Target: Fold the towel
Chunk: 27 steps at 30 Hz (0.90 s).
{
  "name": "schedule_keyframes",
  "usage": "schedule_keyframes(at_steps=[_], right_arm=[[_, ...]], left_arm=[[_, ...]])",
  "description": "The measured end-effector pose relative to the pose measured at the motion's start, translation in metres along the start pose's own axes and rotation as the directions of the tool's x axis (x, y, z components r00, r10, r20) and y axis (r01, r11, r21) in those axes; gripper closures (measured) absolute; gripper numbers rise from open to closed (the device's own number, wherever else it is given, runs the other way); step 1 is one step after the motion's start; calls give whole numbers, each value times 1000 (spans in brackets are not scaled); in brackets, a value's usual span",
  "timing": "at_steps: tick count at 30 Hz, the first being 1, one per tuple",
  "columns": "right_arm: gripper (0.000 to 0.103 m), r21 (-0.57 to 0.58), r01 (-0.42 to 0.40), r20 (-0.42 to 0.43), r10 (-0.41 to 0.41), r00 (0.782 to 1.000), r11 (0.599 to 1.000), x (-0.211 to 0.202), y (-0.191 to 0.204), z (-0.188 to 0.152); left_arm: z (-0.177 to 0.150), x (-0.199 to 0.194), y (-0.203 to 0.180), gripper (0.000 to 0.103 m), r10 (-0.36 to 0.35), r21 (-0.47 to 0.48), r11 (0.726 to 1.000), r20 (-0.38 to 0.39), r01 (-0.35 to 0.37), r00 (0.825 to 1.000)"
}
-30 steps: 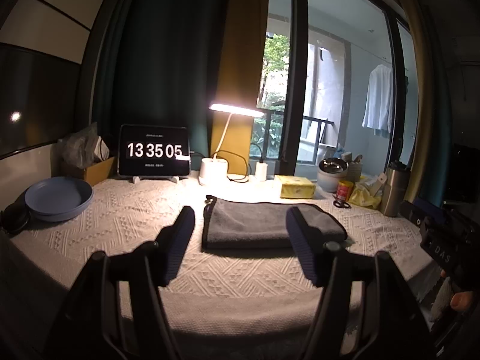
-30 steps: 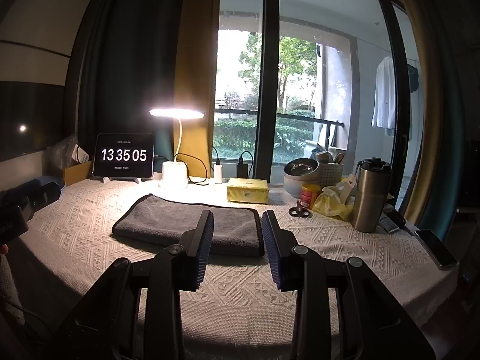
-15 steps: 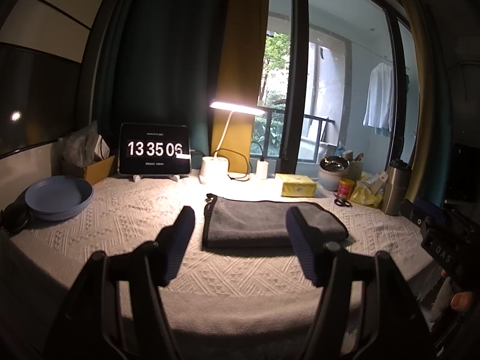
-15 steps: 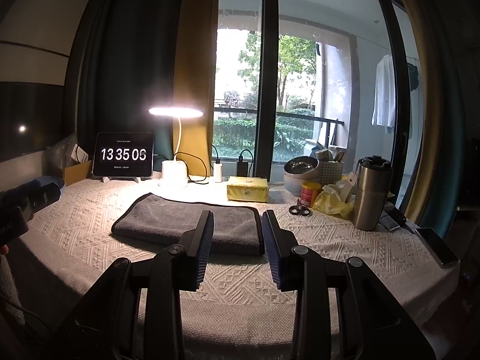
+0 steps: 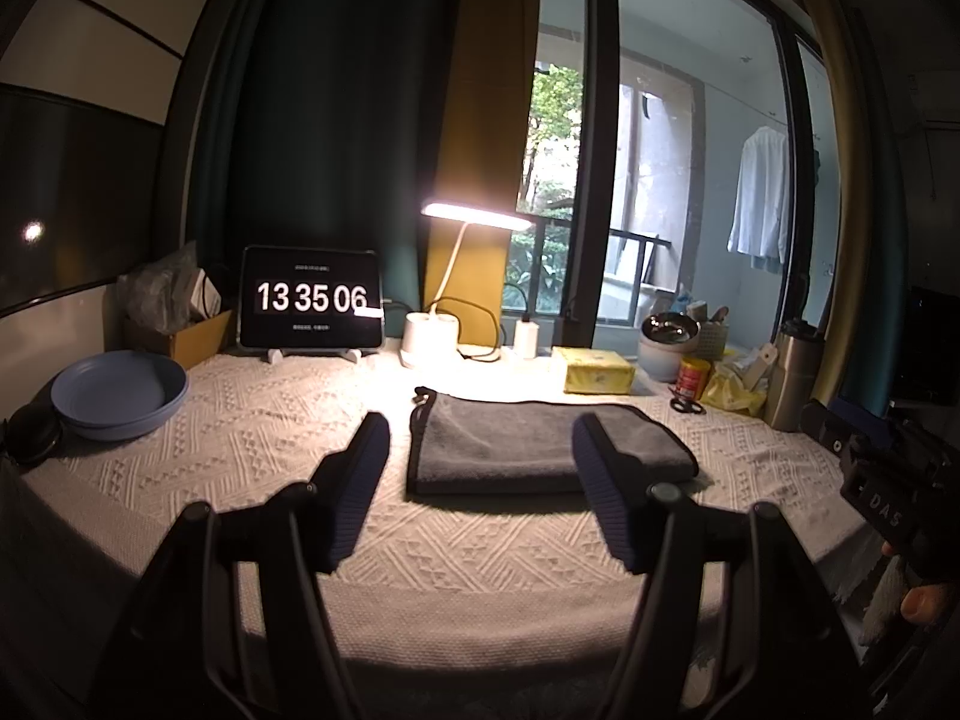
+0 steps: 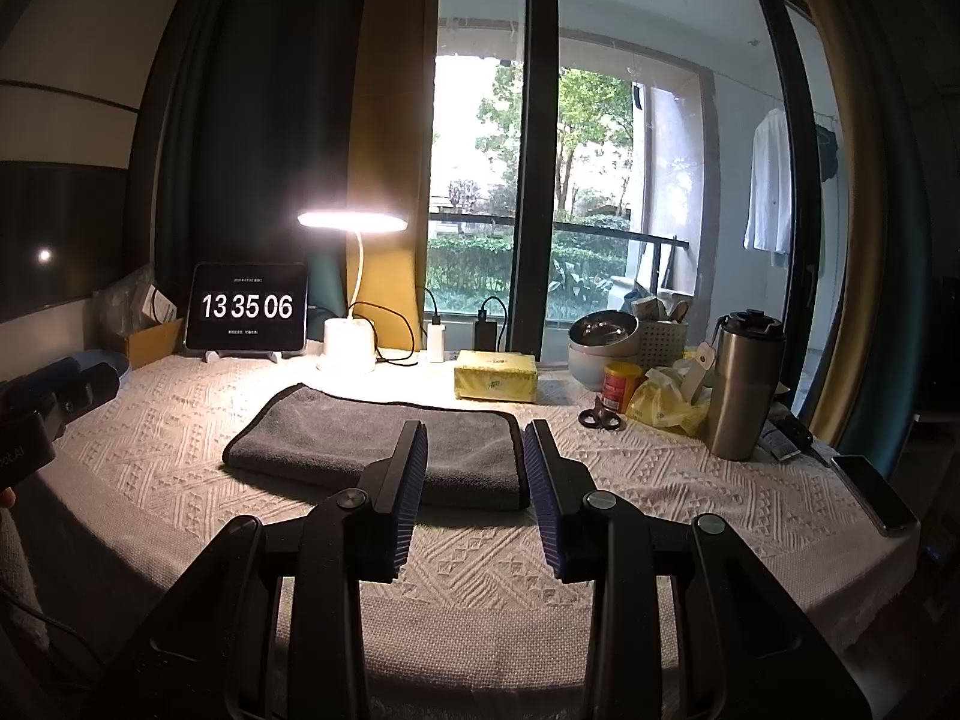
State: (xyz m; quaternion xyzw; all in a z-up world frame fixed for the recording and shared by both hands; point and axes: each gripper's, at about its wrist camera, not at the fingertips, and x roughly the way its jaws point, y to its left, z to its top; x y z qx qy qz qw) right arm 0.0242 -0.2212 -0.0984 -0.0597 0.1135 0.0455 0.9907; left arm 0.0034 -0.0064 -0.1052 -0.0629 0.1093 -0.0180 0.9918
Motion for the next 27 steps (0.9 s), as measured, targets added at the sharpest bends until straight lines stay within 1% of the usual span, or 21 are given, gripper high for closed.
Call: schedule_keyframes(at_steps=[12,17,19,20,22,24,25,27], right_arm=[[67,1,-1,-3,1,1000,1000,1,1,-1],[67,2,-1,-4,1,1000,1000,1,2,-2],[67,1,-1,-5,1,1000,1000,1,2,-2],[67,1,-1,-4,1,1000,1000,1,1,-2],[67,2,-2,-7,2,1000,1000,2,2,-2],[67,2,-3,-12,3,1000,1000,4,2,-4],[67,1,-3,-13,3,1000,1000,3,3,-5],[67,2,-3,-13,3,1000,1000,4,3,-5]], left_arm=[[0,0,0,38,2,0,1000,0,-2,1000],[-2,1,7,38,12,-11,1000,-12,-12,1000],[-3,0,5,38,50,10,999,6,-50,999],[-4,-1,3,38,56,26,998,13,-56,998],[-4,-1,3,38,49,27,998,9,-49,999],[-5,-2,4,38,40,20,999,29,-41,999],[-5,-2,4,38,49,18,999,36,-50,998],[-3,-2,6,38,36,8,999,27,-36,999]])
